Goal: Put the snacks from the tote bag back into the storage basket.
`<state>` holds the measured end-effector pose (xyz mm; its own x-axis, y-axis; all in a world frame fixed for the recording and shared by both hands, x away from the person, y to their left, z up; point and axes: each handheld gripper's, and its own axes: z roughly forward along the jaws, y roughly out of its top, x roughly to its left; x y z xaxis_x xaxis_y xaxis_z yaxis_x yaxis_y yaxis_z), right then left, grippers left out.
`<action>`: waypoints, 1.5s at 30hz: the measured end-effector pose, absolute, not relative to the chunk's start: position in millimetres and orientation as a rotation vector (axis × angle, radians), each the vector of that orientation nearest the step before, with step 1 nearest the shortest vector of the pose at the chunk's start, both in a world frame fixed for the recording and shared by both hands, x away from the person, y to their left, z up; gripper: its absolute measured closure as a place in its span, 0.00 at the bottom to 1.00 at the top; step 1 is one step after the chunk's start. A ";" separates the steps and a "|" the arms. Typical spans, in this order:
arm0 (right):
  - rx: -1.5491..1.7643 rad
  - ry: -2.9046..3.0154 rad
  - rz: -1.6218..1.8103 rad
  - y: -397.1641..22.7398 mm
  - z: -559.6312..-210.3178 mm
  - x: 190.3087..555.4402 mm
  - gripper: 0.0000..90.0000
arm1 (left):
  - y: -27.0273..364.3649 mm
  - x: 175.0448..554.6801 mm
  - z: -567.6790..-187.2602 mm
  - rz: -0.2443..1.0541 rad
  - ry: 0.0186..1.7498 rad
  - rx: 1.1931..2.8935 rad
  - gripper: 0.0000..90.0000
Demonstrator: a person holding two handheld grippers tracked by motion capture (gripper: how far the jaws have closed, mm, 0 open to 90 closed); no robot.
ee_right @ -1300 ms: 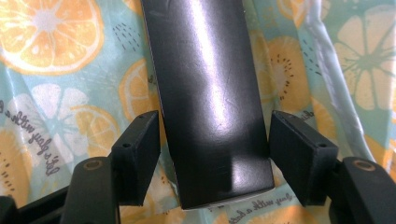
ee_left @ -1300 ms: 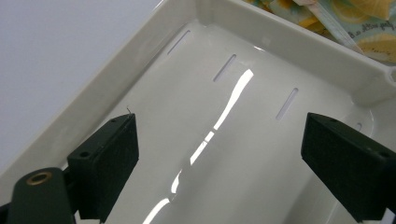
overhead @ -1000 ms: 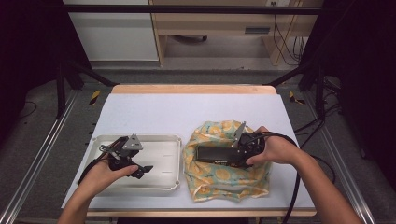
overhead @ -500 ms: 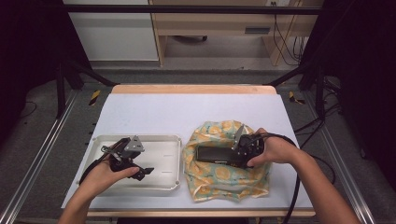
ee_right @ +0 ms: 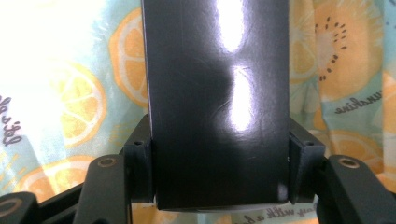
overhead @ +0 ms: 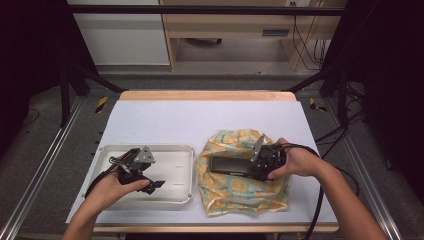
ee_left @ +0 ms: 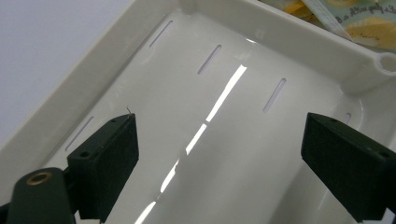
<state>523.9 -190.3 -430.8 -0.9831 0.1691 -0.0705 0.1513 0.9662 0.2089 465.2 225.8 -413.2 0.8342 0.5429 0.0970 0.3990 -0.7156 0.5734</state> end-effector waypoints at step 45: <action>0.204 2.870 0.558 -198.5 -373.5 492.5 0.48 | 222.1 463.9 -421.3 0.314 0.651 2.526 0.12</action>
